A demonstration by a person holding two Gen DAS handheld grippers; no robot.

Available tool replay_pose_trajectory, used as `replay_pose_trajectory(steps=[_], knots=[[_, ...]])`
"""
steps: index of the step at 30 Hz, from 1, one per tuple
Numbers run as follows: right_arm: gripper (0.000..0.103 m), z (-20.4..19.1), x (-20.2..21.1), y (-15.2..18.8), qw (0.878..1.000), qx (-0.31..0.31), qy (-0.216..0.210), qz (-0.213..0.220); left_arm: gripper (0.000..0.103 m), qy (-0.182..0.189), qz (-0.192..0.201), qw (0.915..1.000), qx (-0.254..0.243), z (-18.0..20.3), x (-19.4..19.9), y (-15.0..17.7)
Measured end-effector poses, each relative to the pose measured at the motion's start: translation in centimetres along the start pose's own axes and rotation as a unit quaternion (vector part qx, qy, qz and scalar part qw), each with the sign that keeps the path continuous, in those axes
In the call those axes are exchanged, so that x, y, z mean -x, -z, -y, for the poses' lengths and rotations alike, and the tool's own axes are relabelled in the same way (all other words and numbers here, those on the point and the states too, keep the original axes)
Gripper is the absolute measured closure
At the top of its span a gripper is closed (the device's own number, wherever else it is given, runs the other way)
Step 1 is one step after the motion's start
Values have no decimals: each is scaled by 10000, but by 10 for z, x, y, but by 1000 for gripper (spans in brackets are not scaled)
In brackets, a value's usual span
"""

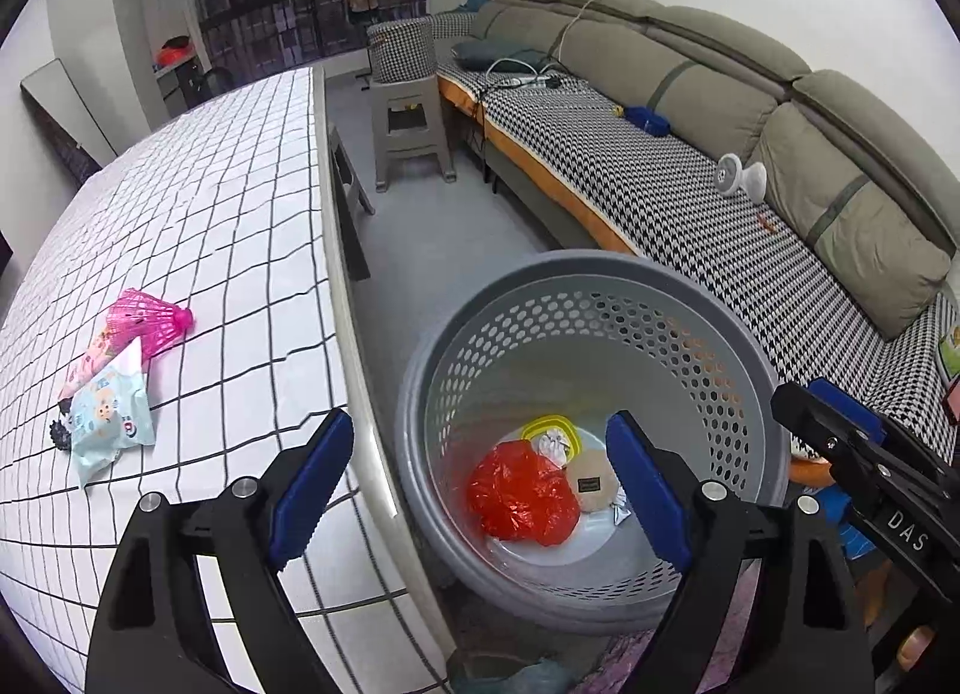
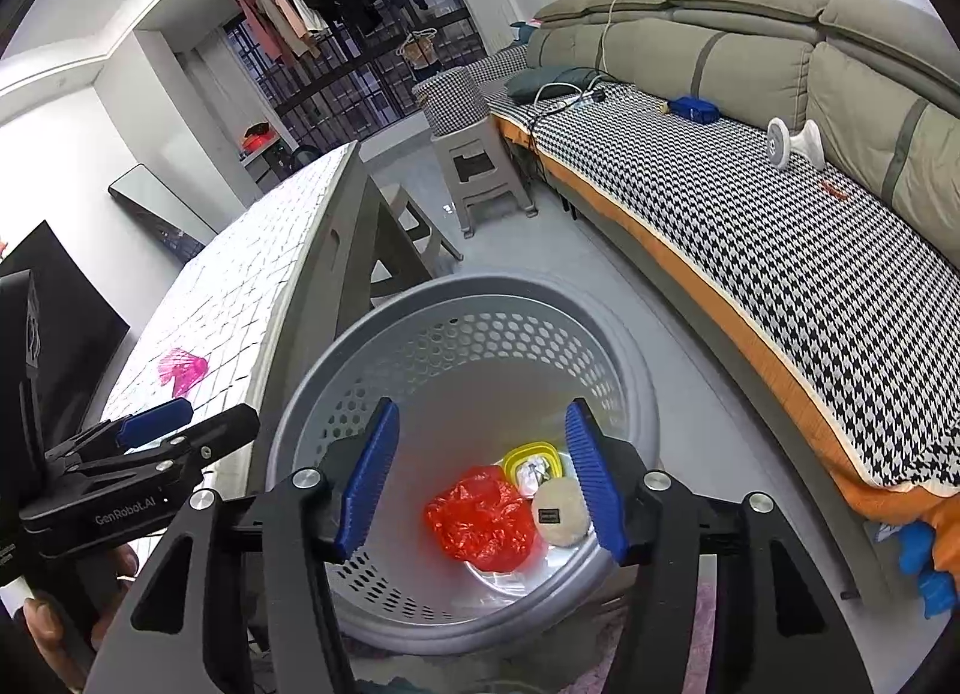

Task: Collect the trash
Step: 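Open both tools over the basket, dropping the paper and sock, then move both tools back to the table toward the remaining items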

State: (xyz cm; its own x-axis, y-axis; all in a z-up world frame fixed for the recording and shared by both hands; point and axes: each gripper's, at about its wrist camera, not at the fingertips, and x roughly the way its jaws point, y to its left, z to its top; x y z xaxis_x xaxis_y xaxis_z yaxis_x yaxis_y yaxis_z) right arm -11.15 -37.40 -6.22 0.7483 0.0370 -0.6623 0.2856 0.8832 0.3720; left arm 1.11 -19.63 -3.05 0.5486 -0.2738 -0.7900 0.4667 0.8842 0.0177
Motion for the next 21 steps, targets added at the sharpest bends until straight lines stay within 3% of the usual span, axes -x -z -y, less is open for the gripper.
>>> replay_pose_trajectory(steps=[5,21], knots=[[40,-17,5,0,9999,133,-35,80,18,-18,195,9997,141,-15,17,2],[34,-103,-8,-2,9955,889,-323,56,13,-493,656,9923,927,-103,62,16]])
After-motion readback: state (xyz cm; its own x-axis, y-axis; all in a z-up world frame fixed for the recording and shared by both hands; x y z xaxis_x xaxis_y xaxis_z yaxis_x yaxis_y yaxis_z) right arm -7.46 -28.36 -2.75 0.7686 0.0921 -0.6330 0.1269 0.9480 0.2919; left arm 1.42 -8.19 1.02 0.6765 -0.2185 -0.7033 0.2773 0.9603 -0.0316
